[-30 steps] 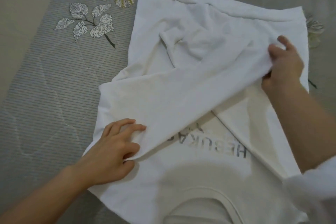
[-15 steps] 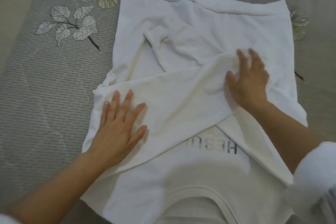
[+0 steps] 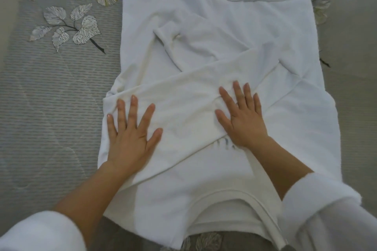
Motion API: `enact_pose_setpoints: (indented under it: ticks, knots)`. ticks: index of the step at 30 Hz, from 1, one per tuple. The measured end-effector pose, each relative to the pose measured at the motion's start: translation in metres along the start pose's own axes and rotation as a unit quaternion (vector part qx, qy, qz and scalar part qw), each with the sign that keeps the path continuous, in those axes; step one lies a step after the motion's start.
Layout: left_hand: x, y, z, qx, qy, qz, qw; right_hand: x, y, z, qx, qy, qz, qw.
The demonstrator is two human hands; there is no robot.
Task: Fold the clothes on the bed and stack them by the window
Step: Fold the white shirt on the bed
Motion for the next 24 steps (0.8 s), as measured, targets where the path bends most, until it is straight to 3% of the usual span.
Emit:
enact_pose_setpoints:
  ticks: [3,7,13,17,20,22,24]
  knots:
    - [0.006,0.0,-0.017,-0.025,0.034,-0.005,0.999,-0.002,-0.009,-0.021,0.012,0.006,0.012,1.0]
    - [0.032,0.019,-0.09,-0.078,0.176,0.025,0.981,0.018,0.01,-0.104,-0.103,0.003,0.01,0.995]
    - [0.043,0.038,-0.176,-0.13,0.285,0.011,0.95,0.073,-0.001,-0.235,-0.096,0.006,0.027,0.995]
    - [0.045,0.03,-0.181,-0.108,0.309,0.061,0.943,0.098,0.02,-0.278,-0.127,-0.028,-0.039,0.991]
    - [0.06,0.015,-0.169,-0.027,0.332,0.112,0.936,0.1,0.014,-0.262,-0.06,-0.046,-0.065,0.995]
    - [0.064,0.007,-0.154,0.006,0.302,0.13,0.944,0.104,0.005,-0.237,-0.015,-0.038,-0.068,0.997]
    - [0.061,0.004,-0.137,-0.015,0.255,0.123,0.959,0.117,-0.001,-0.208,-0.011,0.001,-0.071,0.997]
Point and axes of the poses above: each hand's wrist, its own z-axis towards the middle knuckle, its own y-axis out of the palm, x = y × z, the point moved 8 cm from there along z, towards the middle knuckle
